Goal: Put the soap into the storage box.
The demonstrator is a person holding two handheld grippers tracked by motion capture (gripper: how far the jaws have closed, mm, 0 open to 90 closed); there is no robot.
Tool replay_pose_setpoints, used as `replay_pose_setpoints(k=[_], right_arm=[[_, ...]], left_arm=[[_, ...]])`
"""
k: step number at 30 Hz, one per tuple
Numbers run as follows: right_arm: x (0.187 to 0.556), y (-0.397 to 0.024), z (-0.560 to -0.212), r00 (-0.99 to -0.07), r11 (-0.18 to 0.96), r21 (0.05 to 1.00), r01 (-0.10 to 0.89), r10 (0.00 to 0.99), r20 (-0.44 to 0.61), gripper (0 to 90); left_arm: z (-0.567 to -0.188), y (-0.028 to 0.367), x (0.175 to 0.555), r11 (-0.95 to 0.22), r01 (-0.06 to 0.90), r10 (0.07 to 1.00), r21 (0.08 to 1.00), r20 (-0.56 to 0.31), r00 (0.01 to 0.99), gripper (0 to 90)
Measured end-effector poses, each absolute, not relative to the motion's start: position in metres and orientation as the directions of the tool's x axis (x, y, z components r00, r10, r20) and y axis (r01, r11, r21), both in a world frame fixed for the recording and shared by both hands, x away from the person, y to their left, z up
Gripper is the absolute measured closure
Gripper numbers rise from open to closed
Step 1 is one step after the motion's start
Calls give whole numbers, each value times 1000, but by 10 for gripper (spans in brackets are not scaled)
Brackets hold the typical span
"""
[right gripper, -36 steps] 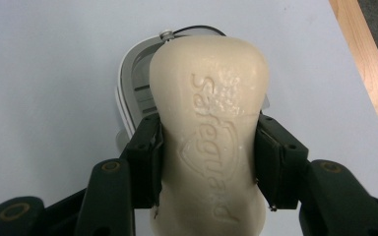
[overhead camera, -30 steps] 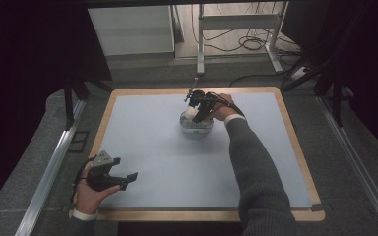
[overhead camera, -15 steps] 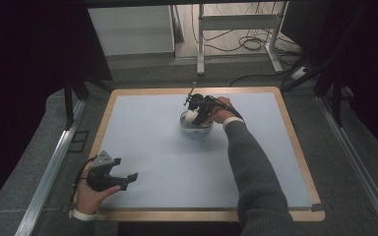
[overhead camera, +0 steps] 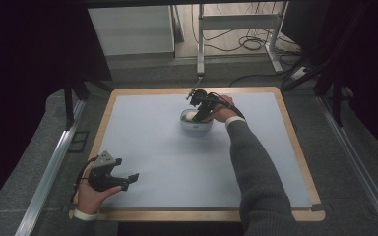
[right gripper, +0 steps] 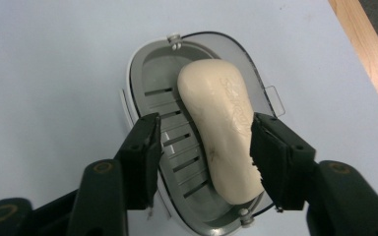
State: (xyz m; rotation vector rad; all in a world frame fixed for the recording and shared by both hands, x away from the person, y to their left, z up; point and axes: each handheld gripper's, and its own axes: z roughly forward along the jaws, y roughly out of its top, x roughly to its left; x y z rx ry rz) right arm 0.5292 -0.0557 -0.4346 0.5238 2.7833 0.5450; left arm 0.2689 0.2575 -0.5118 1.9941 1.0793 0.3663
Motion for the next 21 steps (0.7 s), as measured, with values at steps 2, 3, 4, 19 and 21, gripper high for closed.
replay_pose_setpoints(k=[2, 3, 4, 19, 21], right_arm=[[528, -58, -431, -893, 852, 422, 308, 413, -182, 413], [526, -60, -429, -891, 844, 437, 311, 419, -175, 408], [524, -62, -428, -887, 836, 448, 315, 428, -175, 402], [476, -108, -424, -844, 745, 572, 343, 512, -159, 339], [468, -117, -427, -843, 737, 581, 344, 516, -155, 339]], left_arm=[[-512, 257, 269, -296, 559, 797, 774, -122, 591, 87], [-512, 257, 269, -297, 559, 797, 774, -122, 591, 87], [-512, 257, 269, -297, 559, 798, 774, -121, 591, 87], [-512, 258, 269, -302, 559, 803, 772, -110, 586, 87], [-512, 258, 269, -304, 560, 804, 771, -108, 585, 86]])
